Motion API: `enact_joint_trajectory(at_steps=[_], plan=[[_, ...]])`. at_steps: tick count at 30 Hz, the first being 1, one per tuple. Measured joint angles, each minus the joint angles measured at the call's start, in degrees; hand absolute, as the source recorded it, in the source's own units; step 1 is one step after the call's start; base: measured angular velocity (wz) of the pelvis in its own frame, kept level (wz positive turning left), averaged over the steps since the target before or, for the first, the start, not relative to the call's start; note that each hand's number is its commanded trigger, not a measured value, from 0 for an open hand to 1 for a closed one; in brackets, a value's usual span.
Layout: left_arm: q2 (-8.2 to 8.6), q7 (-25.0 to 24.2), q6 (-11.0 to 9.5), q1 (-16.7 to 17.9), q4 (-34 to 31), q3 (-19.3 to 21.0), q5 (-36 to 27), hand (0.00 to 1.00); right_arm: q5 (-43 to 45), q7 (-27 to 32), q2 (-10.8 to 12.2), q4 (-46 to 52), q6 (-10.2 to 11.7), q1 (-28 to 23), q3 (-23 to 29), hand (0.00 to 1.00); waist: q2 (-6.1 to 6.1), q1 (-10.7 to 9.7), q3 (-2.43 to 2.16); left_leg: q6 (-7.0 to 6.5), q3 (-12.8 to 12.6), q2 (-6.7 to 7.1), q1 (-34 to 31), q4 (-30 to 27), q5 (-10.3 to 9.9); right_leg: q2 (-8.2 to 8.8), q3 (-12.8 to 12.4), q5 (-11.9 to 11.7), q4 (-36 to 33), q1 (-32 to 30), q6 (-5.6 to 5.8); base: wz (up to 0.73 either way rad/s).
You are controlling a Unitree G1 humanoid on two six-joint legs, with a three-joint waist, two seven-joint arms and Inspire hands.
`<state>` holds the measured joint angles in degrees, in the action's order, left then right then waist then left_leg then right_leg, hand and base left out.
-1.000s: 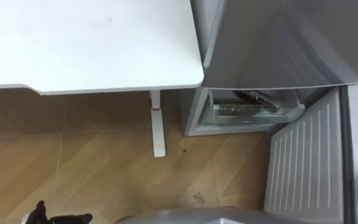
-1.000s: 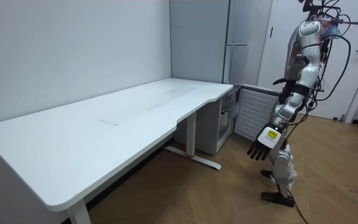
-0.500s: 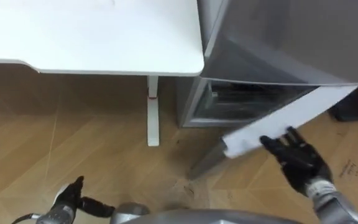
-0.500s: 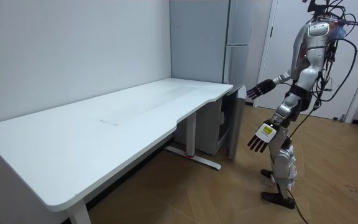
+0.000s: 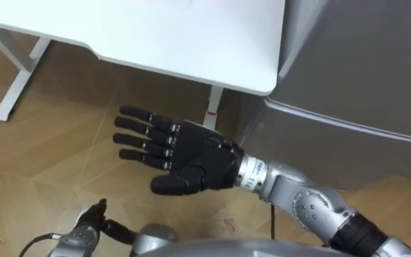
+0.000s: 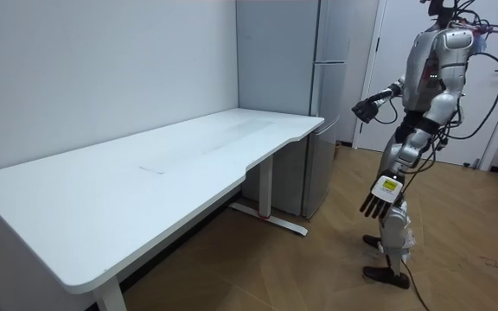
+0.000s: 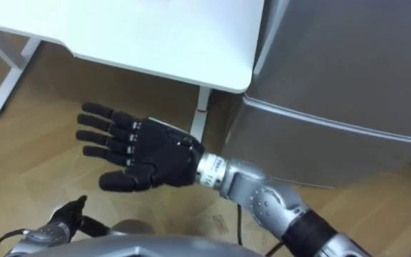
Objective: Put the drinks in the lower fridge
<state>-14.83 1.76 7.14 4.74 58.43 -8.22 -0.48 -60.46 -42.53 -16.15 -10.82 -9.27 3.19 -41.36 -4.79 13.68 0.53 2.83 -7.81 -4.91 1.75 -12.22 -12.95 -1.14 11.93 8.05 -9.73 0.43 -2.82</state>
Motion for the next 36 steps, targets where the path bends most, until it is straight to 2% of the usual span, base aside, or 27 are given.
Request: enact_joint_trajectory(at_steps=[4, 7, 10, 12, 15, 16, 18, 22, 24, 27, 31, 33, 36], plan=[[0.02, 0.58, 0.52, 0.75, -0.71, -0.62, 0.00, 0.00, 2.95, -1.42, -1.02, -0.03, -0.68, -1.22, 0.31, 0.00, 0.15, -0.23, 0.00, -0.08, -0.03, -0.04, 0.42, 0.42, -0.04, -0.03, 0.01, -0.03, -0.02, 0.30, 0.04, 0.01], [0.31, 0.23, 0.70, 1.23, -1.62, -0.79, -0.49, 0.00, 7.05, -3.34, -1.67, -0.64, -0.76, -3.99, 1.89, 0.00, 0.76, -0.70, 0.00, -0.13, 0.01, -0.04, 0.42, 0.58, -0.07, 0.00, 0.16, -0.01, 0.08, 0.46, 0.08, 0.03], [0.36, 0.05, 0.67, 1.89, -1.69, -0.41, -1.20, 0.00, 11.96, -5.31, -2.80, -6.04, -0.74, -7.56, 6.66, 0.00, 1.20, -1.61, -0.34, -0.17, 0.13, 0.05, 0.63, 0.58, -0.04, 0.17, 0.84, 0.03, 0.15, 0.71, 0.14, 0.01], [0.41, 0.12, 0.33, 3.26, -2.13, 1.01, -1.22, 0.00, 16.89, -5.08, -4.44, -11.57, -0.66, -9.64, 11.74, 0.00, 1.02, -3.24, -0.65, -0.32, 0.33, 0.24, 0.75, 0.51, 0.08, 0.48, 0.93, 0.13, 0.14, 0.82, 0.30, 0.04], [0.49, 1.35, -0.28, 4.23, -1.32, 1.66, -1.97, 0.00, 25.59, -3.69, -4.52, -22.36, 0.77, -11.45, 19.45, 0.00, 1.01, -5.63, -0.64, -0.46, 0.73, 0.61, 1.04, 0.45, 0.16, 0.92, 1.16, 0.38, 0.23, 1.51, 0.70, 0.13], [0.42, 1.63, -0.39, 4.58, -1.50, 1.70, -2.16, 0.00, 27.15, -3.13, -4.60, -24.46, 0.99, -11.74, 20.46, 0.00, 0.98, -6.07, -0.67, -0.46, 0.73, 0.65, 1.06, 0.46, 0.16, 0.92, 1.28, 0.42, 0.24, 1.60, 0.75, 0.08], [0.37, 1.85, -1.35, 6.01, -2.19, 3.69, -1.79, 0.00, 34.06, -0.92, -3.99, -33.20, 2.18, -12.51, 24.84, 0.00, 0.64, -7.17, -0.73, -0.47, 0.71, 0.74, 1.32, 0.54, 0.15, 1.04, 1.19, 0.46, 0.21, 1.80, 0.82, 0.00], [0.45, 2.83, -2.80, 6.53, -2.05, 4.66, -1.63, 0.00, 37.21, 3.50, -1.88, -46.33, 3.68, -12.46, 27.18, 0.00, 0.40, -7.50, -0.62, -0.48, 0.94, 0.73, 1.41, 0.47, 0.15, 1.06, 1.18, 0.52, 0.37, 1.95, 0.87, 0.00], [0.69, 3.08, -3.50, 7.53, -1.00, 5.43, -0.87, 0.00, 37.02, 5.26, 0.02, -50.99, 5.24, -12.15, 30.30, 0.00, 0.53, -8.63, -0.57, -0.48, 1.44, 0.69, 1.18, 0.42, 0.14, 0.99, 1.36, 0.47, 1.09, 2.15, 0.80, 0.08], [1.15, 2.96, -3.49, 8.36, 0.20, 6.81, 2.63, 0.00, 37.03, 6.97, 2.19, -54.99, 5.62, -11.99, 35.09, 0.00, 0.90, -9.31, -0.53, -0.47, 2.23, 0.76, 1.61, 0.81, 0.13, 0.97, 1.93, 0.60, 1.19, 2.97, 0.86, 0.14], [2.16, 2.50, -3.28, 9.91, 0.64, 9.97, 6.66, 0.00, 37.73, 8.21, 2.37, -56.82, 6.02, -11.84, 36.02, 0.00, 1.73, -9.36, -0.39, -0.47, 2.42, 0.80, 2.03, 0.89, 0.13, 0.92, 2.15, 0.60, 1.72, 3.55, 0.87, 0.03], [3.35, 2.41, -2.21, 10.59, 0.75, 13.07, 8.42, 0.00, 38.09, 8.89, 2.36, -58.72, 6.49, -11.19, 36.56, 0.00, 2.18, -9.03, -0.37, -0.47, 2.62, 0.86, 1.97, 0.94, 0.13, 0.88, 2.21, 0.64, 1.97, 3.68, 0.93, 0.05], [3.74, 2.03, -0.58, 11.19, 0.80, 13.84, 9.60, 0.00, 38.04, 9.51, 2.41, -60.45, 6.67, -10.88, 37.66, 0.00, 2.60, -9.09, -0.31, -0.47, 3.31, 1.03, 1.93, 0.96, 0.13, 0.88, 2.72, 0.79, 2.13, 3.92, 1.03, 0.08]])
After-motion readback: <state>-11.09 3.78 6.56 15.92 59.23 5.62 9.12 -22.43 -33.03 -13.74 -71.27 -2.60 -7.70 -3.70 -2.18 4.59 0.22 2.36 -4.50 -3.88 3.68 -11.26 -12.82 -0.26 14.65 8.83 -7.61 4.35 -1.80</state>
